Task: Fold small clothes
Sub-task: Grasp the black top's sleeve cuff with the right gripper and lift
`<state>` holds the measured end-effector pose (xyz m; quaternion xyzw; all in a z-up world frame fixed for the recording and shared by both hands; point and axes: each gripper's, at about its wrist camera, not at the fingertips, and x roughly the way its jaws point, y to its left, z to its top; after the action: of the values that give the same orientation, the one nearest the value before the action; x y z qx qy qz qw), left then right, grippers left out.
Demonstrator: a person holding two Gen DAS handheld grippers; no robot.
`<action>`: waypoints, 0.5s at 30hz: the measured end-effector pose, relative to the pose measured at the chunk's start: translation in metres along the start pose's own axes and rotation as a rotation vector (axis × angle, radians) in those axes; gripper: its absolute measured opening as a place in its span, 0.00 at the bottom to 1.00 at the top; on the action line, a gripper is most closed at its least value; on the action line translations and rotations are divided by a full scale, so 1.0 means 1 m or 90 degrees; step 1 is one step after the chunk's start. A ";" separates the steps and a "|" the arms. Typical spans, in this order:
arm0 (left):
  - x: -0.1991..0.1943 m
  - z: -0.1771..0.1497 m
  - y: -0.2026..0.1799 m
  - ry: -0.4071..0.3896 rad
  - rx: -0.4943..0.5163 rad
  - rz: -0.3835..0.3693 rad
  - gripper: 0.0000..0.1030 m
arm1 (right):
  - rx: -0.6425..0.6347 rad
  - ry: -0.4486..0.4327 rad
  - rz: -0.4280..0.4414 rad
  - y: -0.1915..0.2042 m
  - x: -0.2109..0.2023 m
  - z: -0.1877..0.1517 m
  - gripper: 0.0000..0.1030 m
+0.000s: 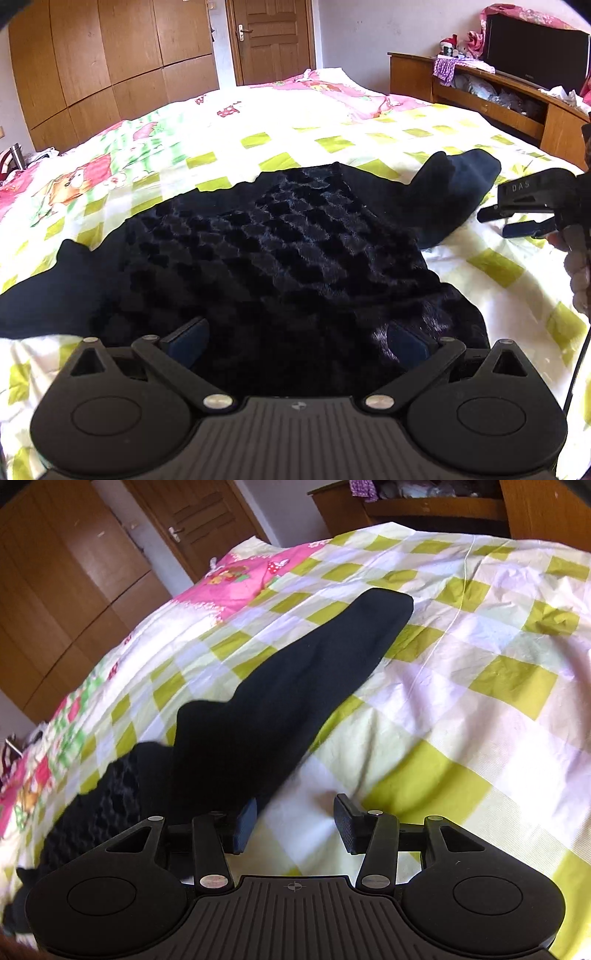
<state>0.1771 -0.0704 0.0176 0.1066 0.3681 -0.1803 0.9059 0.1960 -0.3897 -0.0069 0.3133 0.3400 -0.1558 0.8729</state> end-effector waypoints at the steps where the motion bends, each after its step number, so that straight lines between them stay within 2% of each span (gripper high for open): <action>1: 0.008 0.005 -0.001 0.005 0.004 -0.006 1.00 | 0.020 -0.003 0.003 -0.001 0.011 0.007 0.50; 6: 0.034 0.019 -0.011 0.023 0.032 -0.038 1.00 | 0.071 -0.027 -0.005 0.003 0.045 0.026 0.48; 8: 0.043 0.025 -0.011 0.043 0.033 -0.053 1.00 | 0.064 -0.033 -0.036 0.007 0.052 0.035 0.11; 10: 0.049 0.030 -0.013 0.057 0.037 -0.058 1.00 | 0.098 -0.035 -0.029 0.003 0.053 0.048 0.07; 12: 0.052 0.039 -0.015 0.057 0.044 -0.050 1.00 | 0.118 -0.080 -0.031 -0.003 0.036 0.064 0.06; 15: 0.053 0.052 -0.022 0.014 0.057 -0.027 1.00 | 0.138 -0.138 -0.040 -0.012 0.010 0.087 0.06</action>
<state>0.2361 -0.1208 0.0159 0.1412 0.3719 -0.2143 0.8921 0.2401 -0.4563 0.0303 0.3760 0.2347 -0.2516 0.8604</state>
